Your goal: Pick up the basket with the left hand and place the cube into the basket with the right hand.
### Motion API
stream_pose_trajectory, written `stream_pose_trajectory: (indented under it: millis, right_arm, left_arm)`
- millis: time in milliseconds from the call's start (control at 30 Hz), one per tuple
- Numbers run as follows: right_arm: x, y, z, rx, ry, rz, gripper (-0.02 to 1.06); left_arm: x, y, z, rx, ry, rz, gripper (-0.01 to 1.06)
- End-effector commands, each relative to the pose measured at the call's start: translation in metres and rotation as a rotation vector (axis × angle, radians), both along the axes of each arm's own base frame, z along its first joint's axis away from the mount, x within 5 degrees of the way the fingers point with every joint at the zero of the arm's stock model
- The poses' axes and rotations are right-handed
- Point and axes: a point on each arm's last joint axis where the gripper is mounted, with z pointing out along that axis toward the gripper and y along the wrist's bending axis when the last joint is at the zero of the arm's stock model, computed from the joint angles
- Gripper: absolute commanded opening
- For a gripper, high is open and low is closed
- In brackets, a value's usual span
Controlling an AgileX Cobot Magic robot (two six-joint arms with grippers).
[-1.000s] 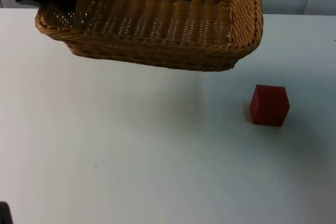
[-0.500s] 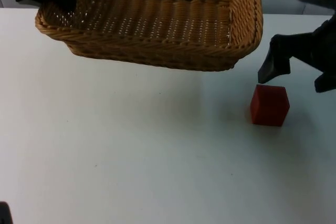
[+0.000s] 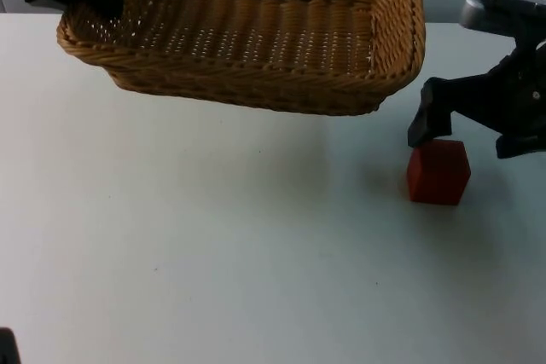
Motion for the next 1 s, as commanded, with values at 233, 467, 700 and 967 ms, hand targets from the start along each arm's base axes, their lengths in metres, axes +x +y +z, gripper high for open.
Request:
stream_pose_trajectory:
  millis: [233,467,700,967]
  right_arm:
    - [0.009,0.027,-0.011,0.002,-0.008,0.062,1.05]
    - [0.003,0.034,-0.029,0.005,0.072,0.068,1.05]
    - [0.005,0.029,-0.035,0.020,0.087,-0.016,0.36]
    - [0.025,-0.003,-0.012,0.029,0.038,-0.142,0.01]
  left_arm:
    - [0.000,-0.002,0.008,-0.034,-0.013,0.011,0.00]
    - [0.000,-0.002,0.007,-0.032,-0.011,0.009,0.00]
    - [0.000,-0.002,0.007,-0.032,-0.011,0.009,0.00]
    - [0.000,-0.002,0.007,-0.031,-0.010,0.007,0.00]
